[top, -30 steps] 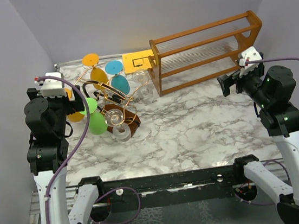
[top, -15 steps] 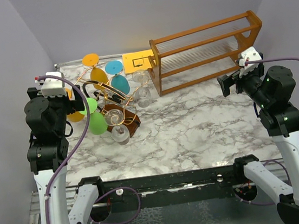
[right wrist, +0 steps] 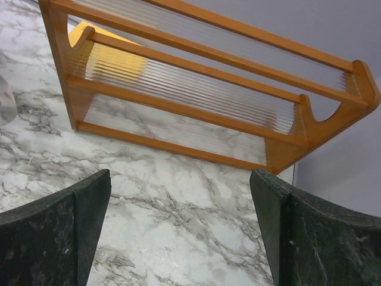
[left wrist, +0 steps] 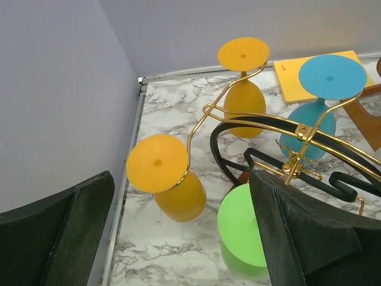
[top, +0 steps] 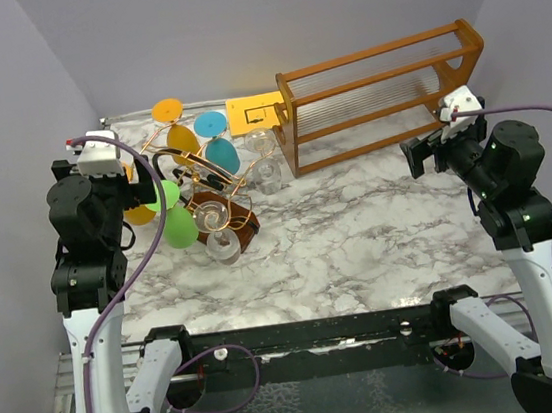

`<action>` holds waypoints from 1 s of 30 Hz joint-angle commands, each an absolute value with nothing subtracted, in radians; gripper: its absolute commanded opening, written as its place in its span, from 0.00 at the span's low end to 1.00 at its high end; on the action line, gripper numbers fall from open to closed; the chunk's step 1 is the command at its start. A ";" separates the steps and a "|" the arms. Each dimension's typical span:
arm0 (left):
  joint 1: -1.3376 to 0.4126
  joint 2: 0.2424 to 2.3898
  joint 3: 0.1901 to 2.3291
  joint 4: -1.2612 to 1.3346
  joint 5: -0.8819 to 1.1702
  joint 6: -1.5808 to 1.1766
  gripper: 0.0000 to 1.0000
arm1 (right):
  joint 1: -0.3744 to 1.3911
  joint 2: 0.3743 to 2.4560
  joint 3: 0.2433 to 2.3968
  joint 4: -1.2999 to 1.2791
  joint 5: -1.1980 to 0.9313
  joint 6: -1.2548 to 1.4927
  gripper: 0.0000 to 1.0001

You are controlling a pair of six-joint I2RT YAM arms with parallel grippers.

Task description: Place the wine glass upside down on the wine glass rack

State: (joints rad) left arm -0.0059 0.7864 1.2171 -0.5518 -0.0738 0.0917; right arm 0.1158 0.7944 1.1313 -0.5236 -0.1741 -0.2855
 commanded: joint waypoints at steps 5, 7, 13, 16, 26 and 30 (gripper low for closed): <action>-0.002 0.764 1.235 -0.542 -0.095 0.102 0.99 | 0.109 0.794 1.132 -0.531 -0.192 -0.291 1.00; -0.002 0.759 1.234 -0.546 -0.086 0.106 0.99 | 0.109 0.788 1.127 -0.531 -0.192 -0.296 1.00; -0.002 0.753 1.221 -0.546 -0.066 0.114 0.99 | 0.109 0.778 1.115 -0.533 -0.202 -0.300 1.00; -0.001 0.757 1.224 -0.550 -0.068 0.116 0.99 | 0.109 0.782 1.122 -0.539 -0.196 -0.298 1.00; -0.002 0.743 1.199 -0.540 -0.015 0.117 0.99 | 0.109 0.773 1.088 -0.522 -0.213 -0.306 1.00; -0.002 0.746 1.194 -0.538 -0.028 0.117 0.99 | 0.109 0.774 1.095 -0.528 -0.206 -0.302 0.99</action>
State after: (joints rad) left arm -0.0059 0.7574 1.2018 -0.5564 -0.0486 0.1116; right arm 0.1154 0.7849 1.0931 -0.5243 -0.1879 -0.2935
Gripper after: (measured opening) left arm 0.989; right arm 0.996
